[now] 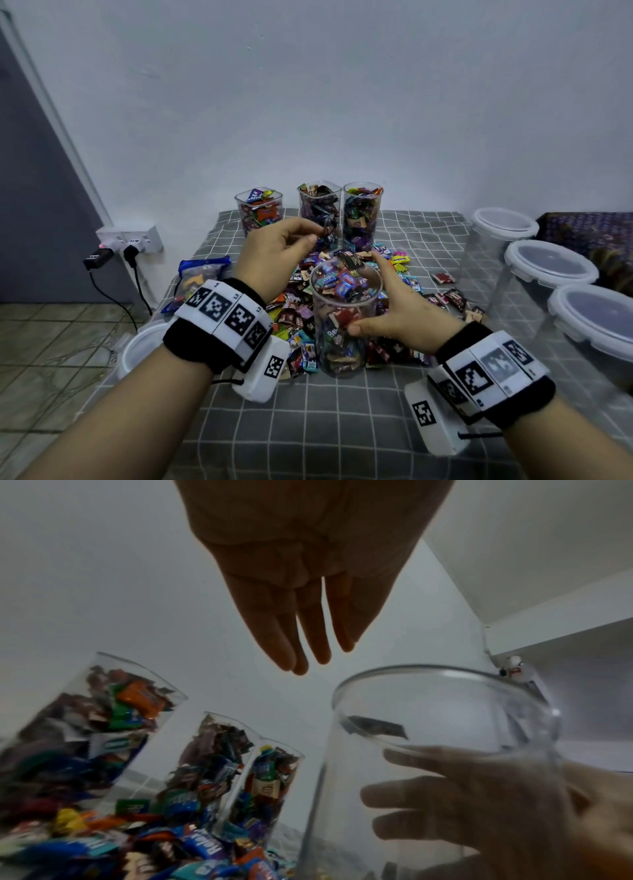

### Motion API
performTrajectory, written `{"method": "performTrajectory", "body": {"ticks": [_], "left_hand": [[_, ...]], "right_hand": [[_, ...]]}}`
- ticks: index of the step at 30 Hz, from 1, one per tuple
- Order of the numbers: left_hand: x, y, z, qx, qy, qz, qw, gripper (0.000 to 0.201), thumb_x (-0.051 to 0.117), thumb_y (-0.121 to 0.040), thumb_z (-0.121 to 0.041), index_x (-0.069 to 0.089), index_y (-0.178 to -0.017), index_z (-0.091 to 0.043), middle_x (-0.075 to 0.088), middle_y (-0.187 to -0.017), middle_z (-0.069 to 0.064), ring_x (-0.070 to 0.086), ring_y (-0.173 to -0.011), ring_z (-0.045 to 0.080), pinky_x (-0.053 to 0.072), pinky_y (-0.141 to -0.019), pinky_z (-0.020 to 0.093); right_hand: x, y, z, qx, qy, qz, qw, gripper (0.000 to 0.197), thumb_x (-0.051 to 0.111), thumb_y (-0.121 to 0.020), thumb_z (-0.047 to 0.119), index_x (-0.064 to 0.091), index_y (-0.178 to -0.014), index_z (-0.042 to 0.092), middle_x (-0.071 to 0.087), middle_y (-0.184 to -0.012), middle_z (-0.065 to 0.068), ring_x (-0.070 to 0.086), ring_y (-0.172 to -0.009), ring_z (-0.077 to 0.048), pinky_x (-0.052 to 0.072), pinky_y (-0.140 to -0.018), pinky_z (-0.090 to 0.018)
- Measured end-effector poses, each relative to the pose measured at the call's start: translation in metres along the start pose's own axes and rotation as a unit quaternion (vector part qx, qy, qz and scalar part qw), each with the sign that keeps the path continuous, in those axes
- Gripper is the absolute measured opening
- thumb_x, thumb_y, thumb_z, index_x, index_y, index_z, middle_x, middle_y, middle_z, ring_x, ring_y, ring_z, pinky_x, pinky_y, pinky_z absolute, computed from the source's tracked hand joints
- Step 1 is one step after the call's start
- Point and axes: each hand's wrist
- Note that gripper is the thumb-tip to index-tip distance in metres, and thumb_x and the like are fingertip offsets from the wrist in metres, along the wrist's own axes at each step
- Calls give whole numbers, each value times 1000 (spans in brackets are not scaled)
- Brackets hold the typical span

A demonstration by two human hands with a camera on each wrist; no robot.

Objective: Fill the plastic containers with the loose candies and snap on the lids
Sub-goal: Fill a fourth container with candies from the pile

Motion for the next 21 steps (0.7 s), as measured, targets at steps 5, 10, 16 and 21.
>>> {"method": "performTrajectory", "body": {"ticks": [5,10,16,21], "left_hand": [[-6,-3,21,-88,-140,69,984,26,58,-89,-17,61,-102,-40,64,-103,-8,62,-92,16,52,-85,38],[8,-5,42,-142,-336,269,892,77,74,-76,-33,33,-141,-32,37,-146,0,43,-127,22,42,-101,37],[33,0,60,-166,-393,396,813,123,83,-61,-46,-3,-148,-37,0,-158,5,21,-141,33,33,-107,53],[40,4,67,-150,-377,410,817,110,84,-61,-45,16,-147,-36,27,-151,6,35,-133,31,37,-106,46]], "right_hand": [[-16,-7,-16,39,159,19,986,121,77,-57,41,5,-151,18,21,-155,0,23,-140,-15,24,-115,-35],[-19,-19,-34,87,336,43,937,116,79,-68,40,2,-151,20,11,-156,-2,19,-141,-22,27,-113,-36],[-7,-32,-47,135,401,116,899,124,78,-60,57,-2,-150,28,3,-159,-3,12,-144,-26,26,-114,-46],[-2,-34,-47,128,414,121,893,108,78,-65,51,12,-149,32,18,-156,0,32,-136,-26,37,-107,-43]]}}
Point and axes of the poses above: each hand's wrist, its own y-axis away from the middle knuckle, its own x-axis out of the palm, z = x × y
